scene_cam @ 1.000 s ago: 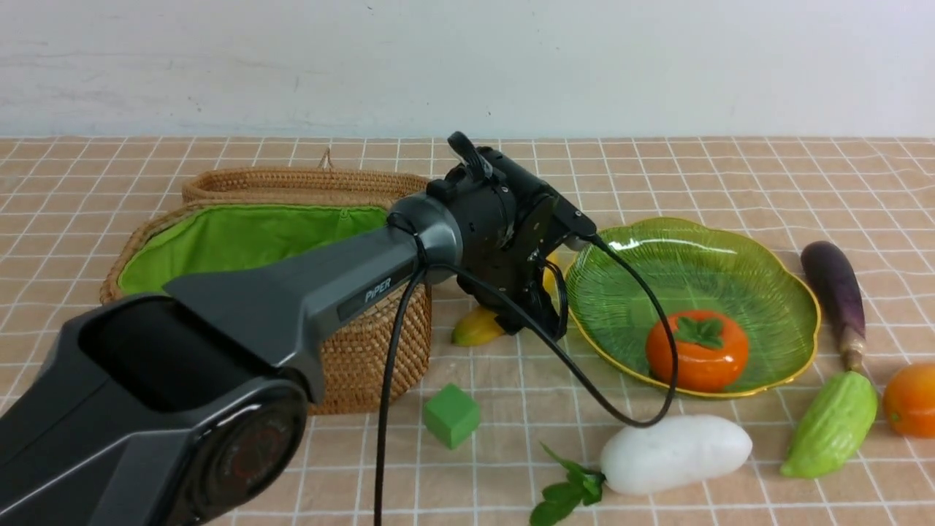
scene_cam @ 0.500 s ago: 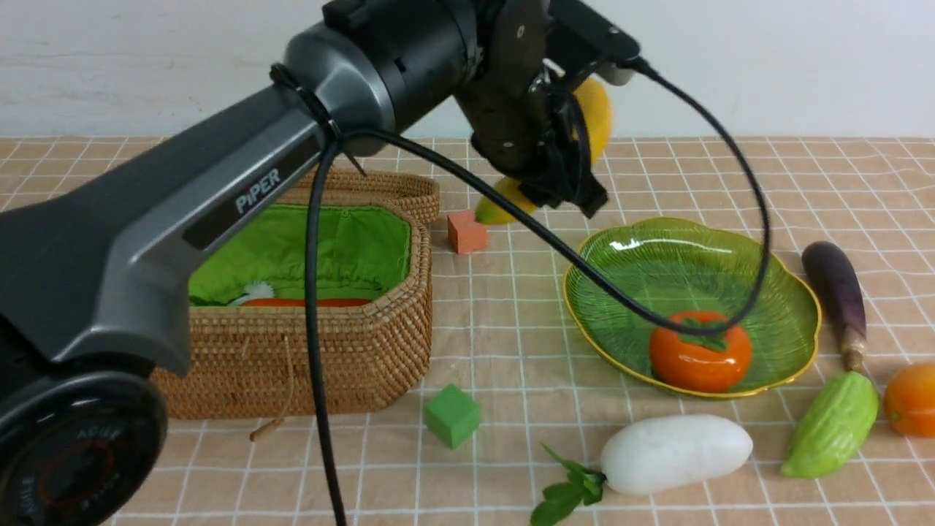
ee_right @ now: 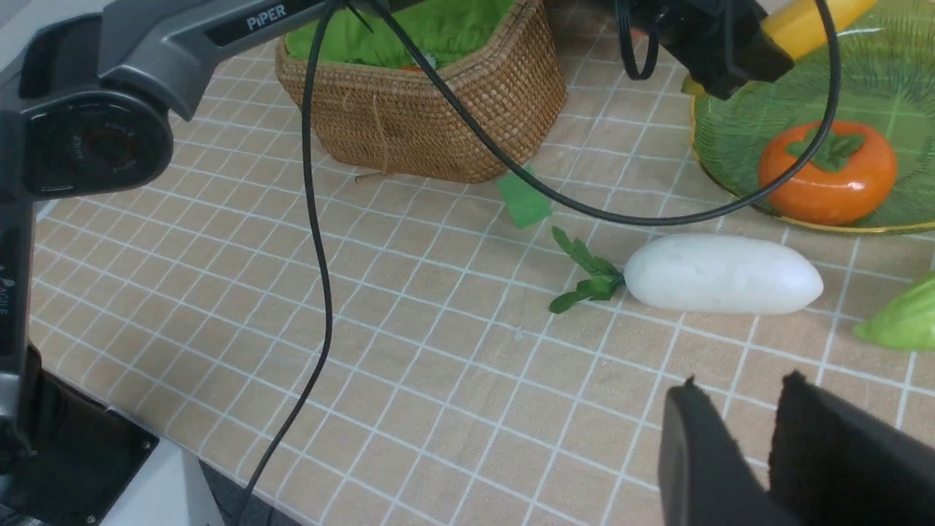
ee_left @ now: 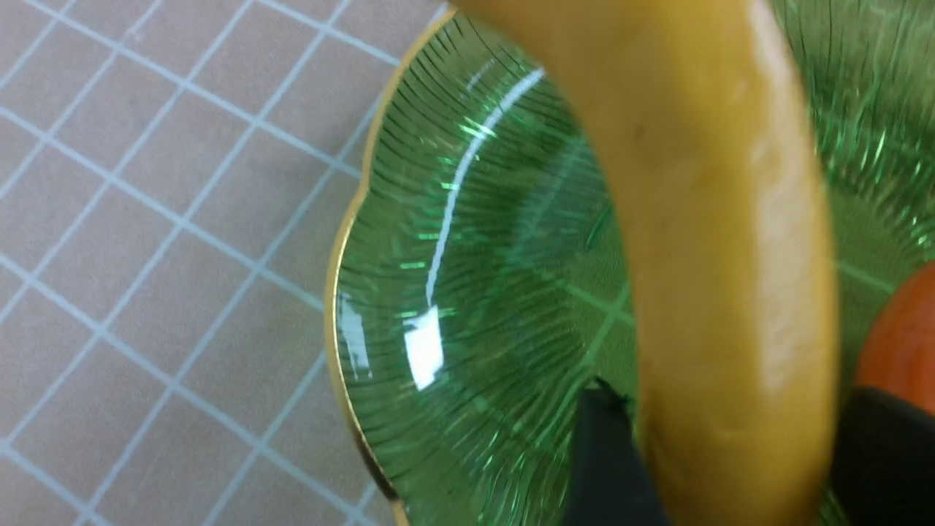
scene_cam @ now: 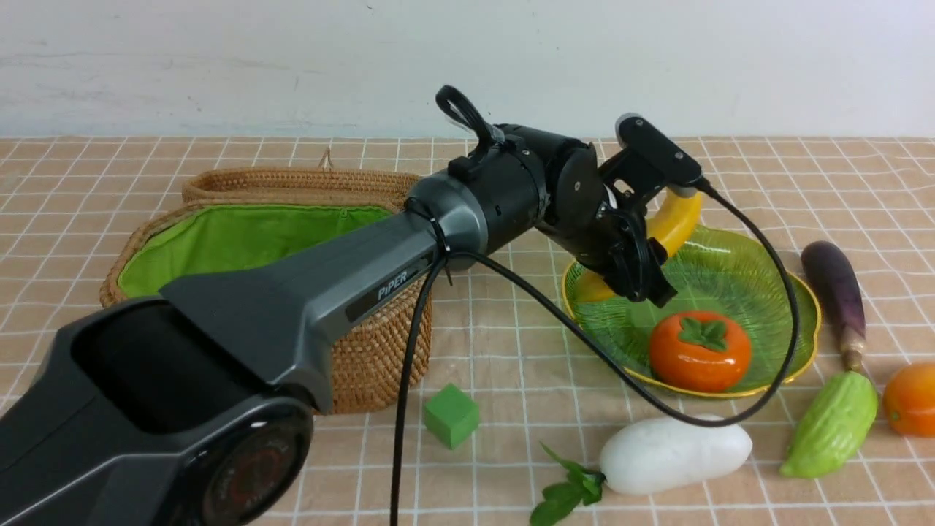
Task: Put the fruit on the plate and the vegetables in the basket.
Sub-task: Use the left arm to grab a banana and put it into the right plate, then take a daikon with your right arm and place it on the basket on the left.
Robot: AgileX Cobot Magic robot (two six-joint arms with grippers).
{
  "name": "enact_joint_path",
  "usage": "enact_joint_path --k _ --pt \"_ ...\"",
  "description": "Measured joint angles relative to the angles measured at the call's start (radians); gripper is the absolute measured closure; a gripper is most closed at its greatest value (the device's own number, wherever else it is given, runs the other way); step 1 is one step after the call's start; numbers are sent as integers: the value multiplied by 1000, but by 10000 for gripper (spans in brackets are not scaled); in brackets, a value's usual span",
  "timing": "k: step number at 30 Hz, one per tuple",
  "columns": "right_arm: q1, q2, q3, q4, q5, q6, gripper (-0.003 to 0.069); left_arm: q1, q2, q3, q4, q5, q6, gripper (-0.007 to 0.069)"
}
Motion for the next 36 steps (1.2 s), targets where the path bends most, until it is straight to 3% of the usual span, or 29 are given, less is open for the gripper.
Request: enact_joint_path --k 5,10,13,17,18,21,23,27,32,36 --pt "0 0 0 -1 0 0 487 0 -1 0 -35 -3 1 34" --pt "0 0 0 -12 0 8 485 0 -46 2 -49 148 -47 18" --pt "0 6 0 -40 0 30 484 0 -105 2 -47 250 -115 84" --pt "0 79 0 -128 2 79 482 1 -308 2 -2 483 -293 368" --pt "0 109 0 -148 2 83 483 1 -368 2 8 543 -333 491" --pt "0 201 0 -169 -6 83 480 1 -481 2 23 624 -378 628" --pt "0 273 0 -172 -19 67 479 1 -553 11 32 631 -396 638" --pt "0 464 0 -172 -67 -77 472 1 -762 136 42 631 -421 638" --pt "0 687 0 -167 -98 -294 469 1 -1059 536 45 618 -421 638" --pt "0 789 0 -146 -138 -378 469 1 -1255 805 40 525 -443 638"
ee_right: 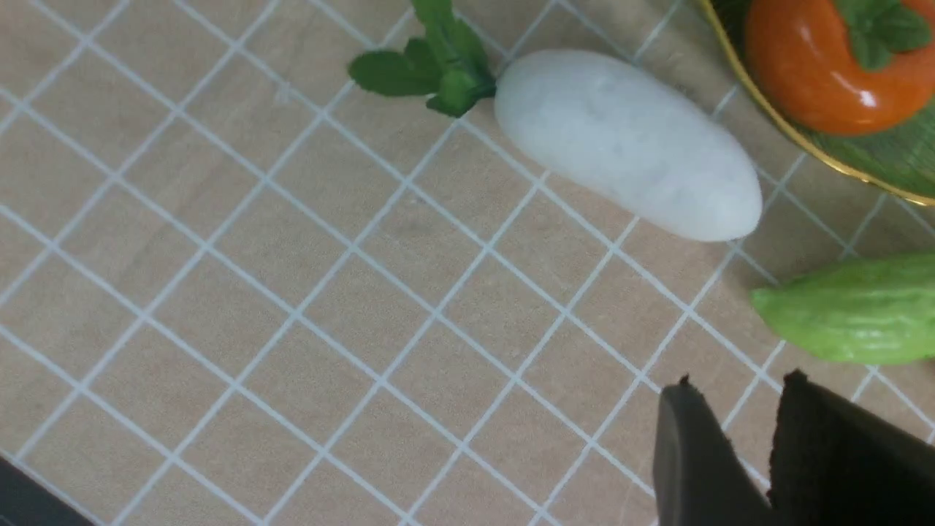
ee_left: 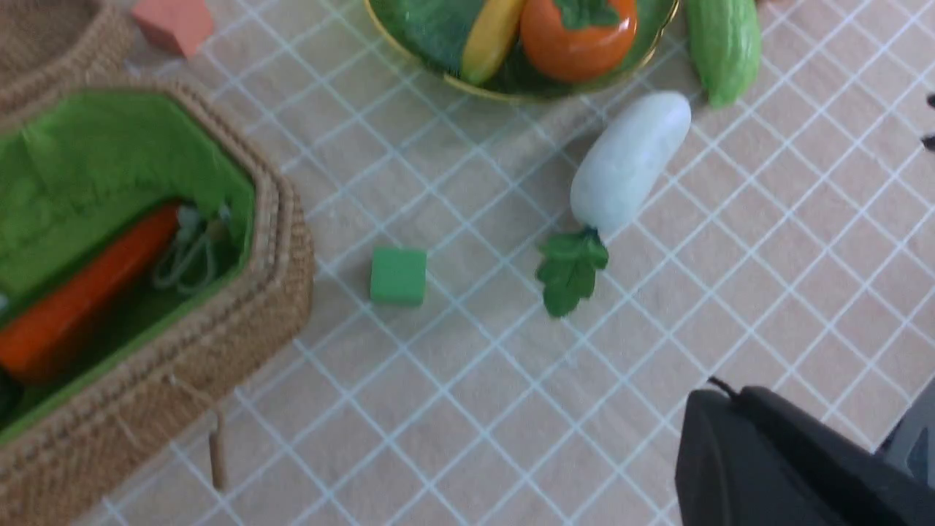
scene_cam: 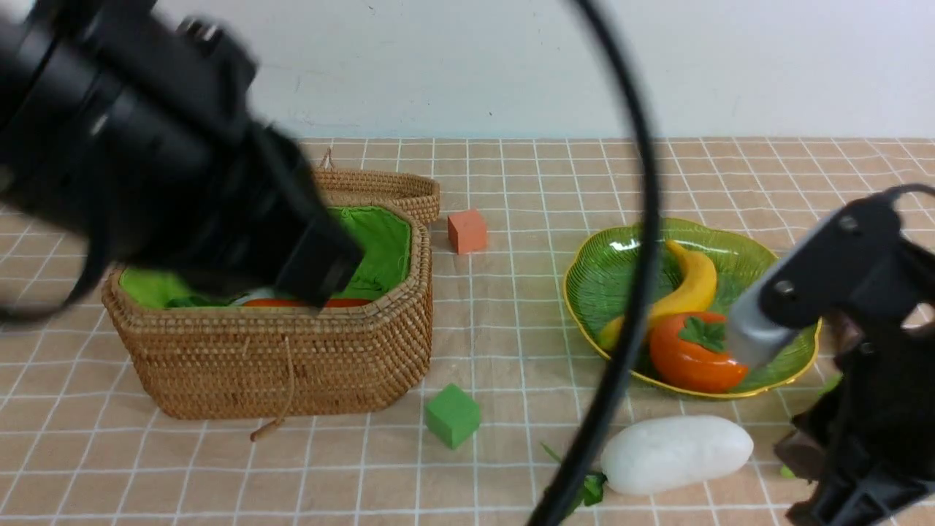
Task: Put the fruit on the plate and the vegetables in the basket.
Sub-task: Take a daikon with your right arm and place it on the basket on the left.
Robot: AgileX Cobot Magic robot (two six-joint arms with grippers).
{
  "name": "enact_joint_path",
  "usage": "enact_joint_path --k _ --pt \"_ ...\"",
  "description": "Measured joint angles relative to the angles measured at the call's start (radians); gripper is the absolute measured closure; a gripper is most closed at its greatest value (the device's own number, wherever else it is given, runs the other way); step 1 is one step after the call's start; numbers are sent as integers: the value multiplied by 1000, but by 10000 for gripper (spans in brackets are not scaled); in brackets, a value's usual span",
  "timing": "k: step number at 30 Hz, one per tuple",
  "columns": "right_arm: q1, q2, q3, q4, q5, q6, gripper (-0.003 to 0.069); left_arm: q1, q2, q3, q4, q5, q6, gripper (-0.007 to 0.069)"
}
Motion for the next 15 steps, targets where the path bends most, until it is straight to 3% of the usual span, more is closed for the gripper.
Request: enact_joint_path --k 2,7,12,15 --pt "0 65 0 15 -55 -80 469 0 -182 253 -21 -103 -12 638" --pt "-67 176 -31 71 -63 -254 469 0 -483 547 -91 -270 12 638" --pt "-186 315 -139 219 -10 -514 466 0 -683 688 -89 -346 21 638" --pt "-198 361 -160 229 -11 -679 436 0 -708 694 -89 -327 21 638"
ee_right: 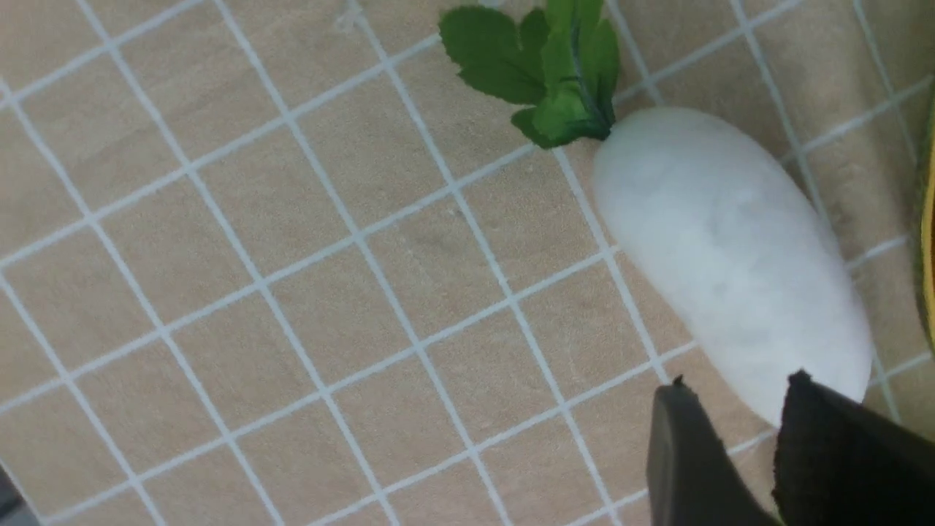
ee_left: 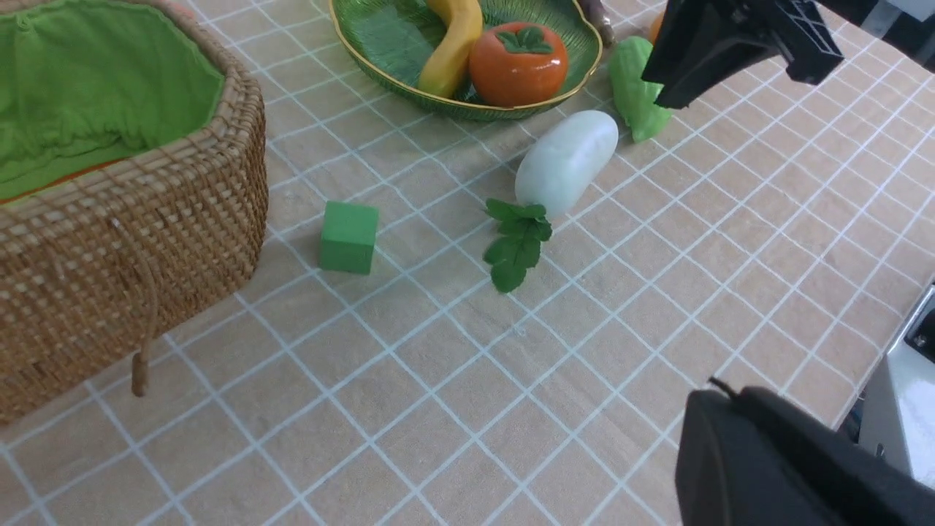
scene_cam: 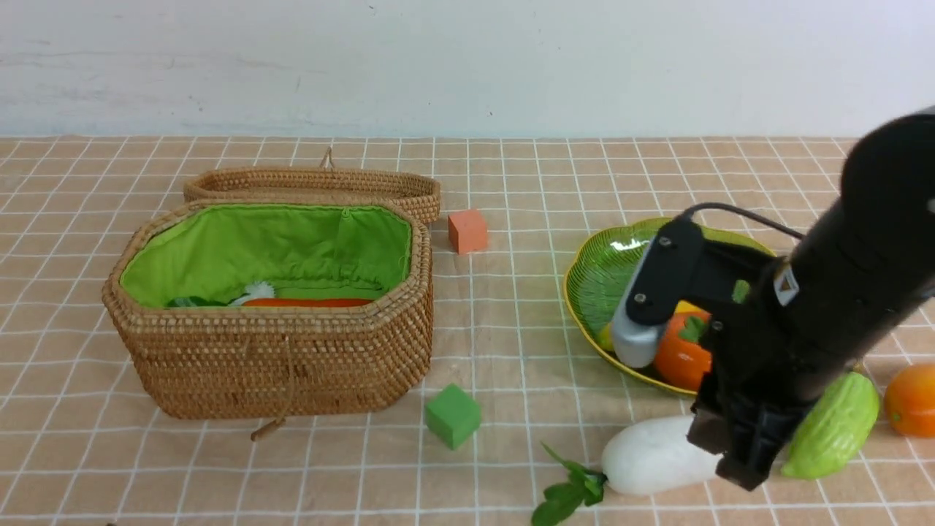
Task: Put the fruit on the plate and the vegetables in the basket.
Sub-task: Take a daikon with your right arm and place it on the basket on the left.
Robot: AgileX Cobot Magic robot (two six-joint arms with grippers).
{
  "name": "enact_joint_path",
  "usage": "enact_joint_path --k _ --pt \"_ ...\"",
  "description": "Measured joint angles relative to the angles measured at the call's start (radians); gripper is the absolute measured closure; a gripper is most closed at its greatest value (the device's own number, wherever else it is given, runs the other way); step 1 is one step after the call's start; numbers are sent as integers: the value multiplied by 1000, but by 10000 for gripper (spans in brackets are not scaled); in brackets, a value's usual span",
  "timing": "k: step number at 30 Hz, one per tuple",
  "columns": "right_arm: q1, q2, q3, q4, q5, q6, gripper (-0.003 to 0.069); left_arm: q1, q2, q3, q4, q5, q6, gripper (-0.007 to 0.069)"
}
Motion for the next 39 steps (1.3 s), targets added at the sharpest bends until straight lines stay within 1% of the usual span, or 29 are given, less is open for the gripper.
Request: enact_joint_path --k 1,2,3,4,5,7,8,9,10,11,13,15,18,20,25,29,30,31,32,34,35,36,37,38,39 --pt "0 3 -1 0 0 -13 436 0 -2 0 0 2 0 638" --pt "0 25 -4 -2 -2 -109 397 0 -4 2 0 5 0 638" --pt "0 42 -4 -6 -5 -165 363 0 -5 4 0 9 0 638" --pt "0 69 -4 -11 -17 -222 305 0 -5 4 0 17 0 638" --pt "0 73 -4 -13 -20 -230 297 0 -5 4 0 18 0 638" --pt "0 125 -4 -28 -80 -303 174 0 -5 4 0 33 0 638" --pt "0 140 -4 -31 -112 -315 137 0 -5 4 0 36 0 638" --pt "0 144 -4 -31 -112 -315 127 0 -5 4 0 38 0 638" --pt "0 173 -4 -33 -168 -328 62 0 -5 5 0 40 0 638" --pt "0 190 -4 -34 -203 -337 30 0 -5 5 0 41 0 638" --pt "0 225 -5 -34 -260 -378 -10 0 -5 5 0 41 0 638" --pt "0 244 -6 -34 -269 -405 -17 0 -5 5 1 41 0 638" --pt "0 272 -6 -35 -267 -443 -6 0 -5 5 1 42 0 638" --pt "0 303 -6 -58 -265 -462 29 0 -5 5 1 42 0 638" --pt "0 354 -7 -86 -251 -465 97 0 -5 5 2 41 0 638" --pt "0 389 -8 -85 -228 -465 158 0 -5 5 4 40 0 638" --pt "0 390 -8 -84 -226 -465 158 0 -5 5 4 40 0 638" --pt "0 394 -11 -75 -215 -464 190 0 -5 5 14 40 0 638" --pt "0 394 -11 -70 -212 -460 190 0 -5 5 18 40 0 638" --pt "11 386 -11 -41 -183 -401 190 0 -5 5 67 37 -6 638" --pt "11 385 -11 -40 -180 -393 190 0 -5 5 71 36 -9 638" --pt "33 368 -17 -37 -155 -317 190 0 -5 5 127 29 -36 638" --pt "50 354 -30 -34 -134 -261 190 0 -5 5 151 23 -52 638" --pt "53 351 -30 -34 -130 -249 190 0 -5 5 156 22 -56 638" --pt "81 328 -69 -28 -99 -159 190 0 -5 5 193 8 -91 638"
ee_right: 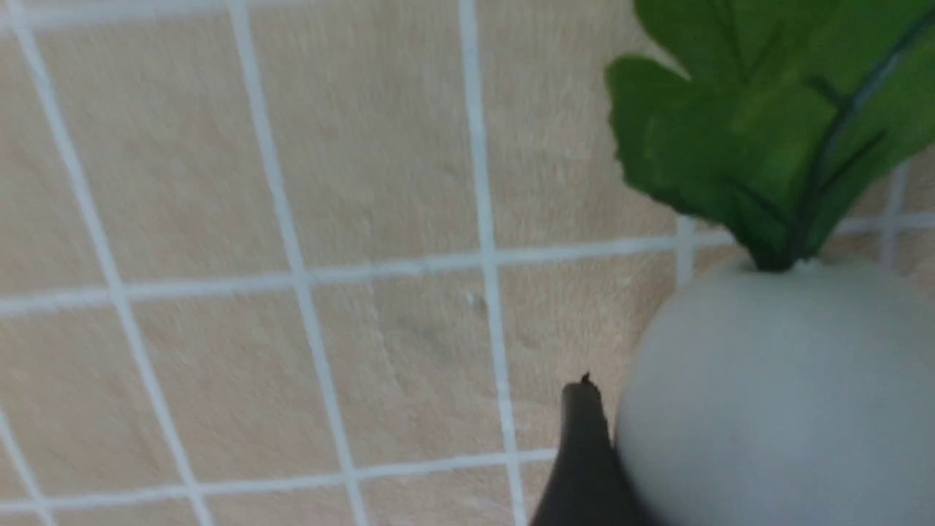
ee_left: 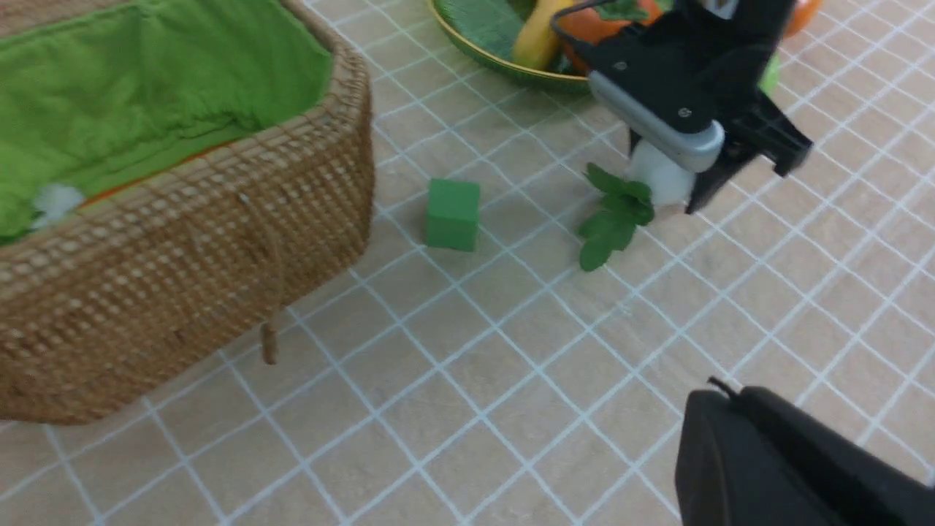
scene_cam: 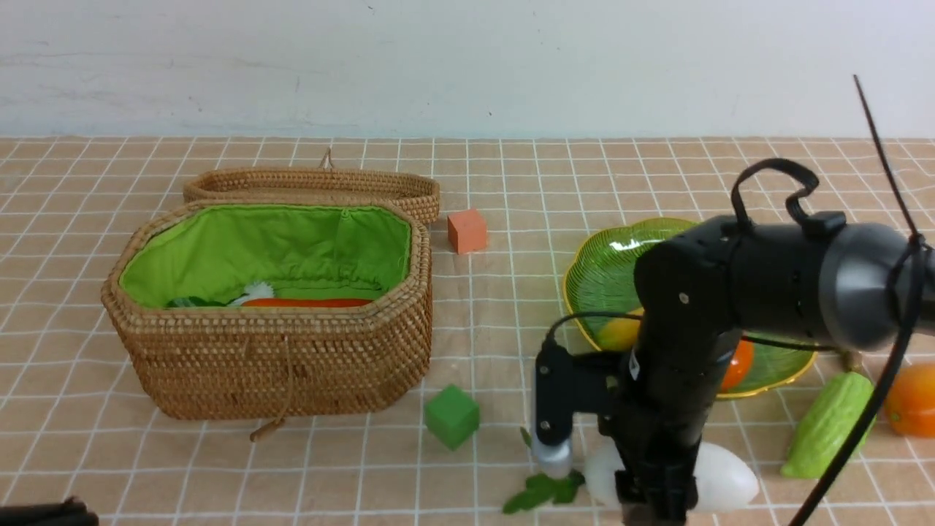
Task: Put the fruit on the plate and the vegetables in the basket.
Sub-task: Take a daikon with your right arm and place it on the basket on the left, then use the right arm to grab a mango and put it into the right plate
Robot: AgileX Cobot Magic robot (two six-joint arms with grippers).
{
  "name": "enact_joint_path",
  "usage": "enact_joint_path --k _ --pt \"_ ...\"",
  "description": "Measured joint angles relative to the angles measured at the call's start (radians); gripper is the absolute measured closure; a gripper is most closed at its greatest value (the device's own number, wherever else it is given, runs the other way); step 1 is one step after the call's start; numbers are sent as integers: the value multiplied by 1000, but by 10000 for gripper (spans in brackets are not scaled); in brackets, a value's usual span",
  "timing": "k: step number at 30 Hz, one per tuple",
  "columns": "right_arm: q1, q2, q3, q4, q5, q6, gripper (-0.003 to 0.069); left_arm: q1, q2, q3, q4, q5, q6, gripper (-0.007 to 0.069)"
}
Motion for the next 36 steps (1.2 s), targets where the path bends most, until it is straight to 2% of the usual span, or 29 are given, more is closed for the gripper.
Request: enact_joint_path --k 1,2,4,6,7,10,13,18,21,22,23,26,27,29,30,31,32,33,34,36 --pt "27 -27 -45 12 25 97 190 0 0 0 32 -15 -34 638" --pt "32 -27 -53 15 25 97 190 0 0 0 37 -18 -40 638" --pt "88 -68 -179 53 23 232 190 0 0 0 110 -50 -122 638" --pt "118 -83 -267 82 -14 287 190 0 0 0 158 -66 -176 638" --pt "142 -82 -354 112 -78 313 190 0 0 0 207 -80 -239 638" --pt "170 -41 -521 181 -217 326 190 0 0 0 275 -97 -322 638" --pt "172 84 -684 248 -358 286 190 0 0 0 320 -104 -368 638" --pt "172 274 -819 258 -413 214 190 0 0 0 326 -105 -379 638" --pt "172 378 -868 229 -421 200 120 0 0 0 321 -105 -379 638" --pt "174 402 -874 205 -407 200 52 0 0 0 317 -105 -379 638" --pt "175 405 -878 188 -382 212 18 0 0 0 315 -105 -379 638" --pt "175 384 -879 153 -300 267 -14 0 0 0 309 -105 -375 638" --pt "176 350 -879 135 -231 331 -15 0 0 0 301 -105 -361 638" --pt "176 292 -879 101 -120 432 5 0 0 0 273 -107 -320 638" --pt "177 207 -885 40 40 572 64 0 0 0 211 -119 -251 638" --pt "177 207 -886 33 56 572 72 0 0 0 202 -120 -242 638" --pt "177 138 -892 -36 166 684 151 0 0 0 115 -137 -154 638" --pt "177 121 -892 -45 190 711 162 0 0 0 90 -141 -130 638" --pt "177 66 -888 -114 245 796 265 0 0 0 -1 -155 -40 638" --pt "177 7 -869 -192 272 870 380 0 0 0 -125 -161 78 638"
